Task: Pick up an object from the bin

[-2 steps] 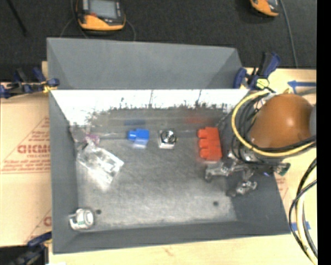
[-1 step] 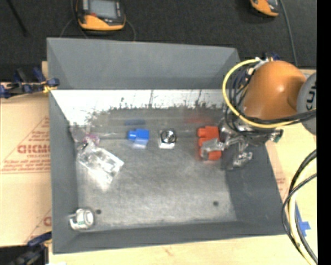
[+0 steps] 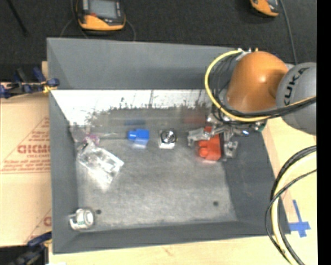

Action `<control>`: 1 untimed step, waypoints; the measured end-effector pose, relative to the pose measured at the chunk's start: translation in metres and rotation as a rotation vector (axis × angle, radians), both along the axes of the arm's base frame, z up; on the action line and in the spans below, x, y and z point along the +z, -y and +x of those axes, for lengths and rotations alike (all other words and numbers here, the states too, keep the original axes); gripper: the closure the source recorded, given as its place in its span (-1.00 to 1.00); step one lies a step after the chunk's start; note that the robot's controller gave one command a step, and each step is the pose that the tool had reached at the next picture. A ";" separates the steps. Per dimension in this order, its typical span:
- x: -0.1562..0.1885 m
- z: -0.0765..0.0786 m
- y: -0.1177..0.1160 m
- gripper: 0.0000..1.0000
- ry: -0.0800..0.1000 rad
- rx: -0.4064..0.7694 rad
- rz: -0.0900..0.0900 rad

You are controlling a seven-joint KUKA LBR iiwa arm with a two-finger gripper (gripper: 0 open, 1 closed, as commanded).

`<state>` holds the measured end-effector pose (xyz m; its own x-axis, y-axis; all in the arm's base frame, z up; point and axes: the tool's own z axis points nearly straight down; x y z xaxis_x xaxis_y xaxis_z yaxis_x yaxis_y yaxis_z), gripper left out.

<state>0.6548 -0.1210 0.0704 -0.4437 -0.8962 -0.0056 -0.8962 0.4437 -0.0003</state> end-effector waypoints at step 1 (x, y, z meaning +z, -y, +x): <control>0.002 0.000 0.003 1.00 0.002 -0.007 -0.001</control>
Offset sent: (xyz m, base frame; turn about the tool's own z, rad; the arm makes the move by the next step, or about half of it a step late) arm 0.0000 0.0000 0.0000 0.0000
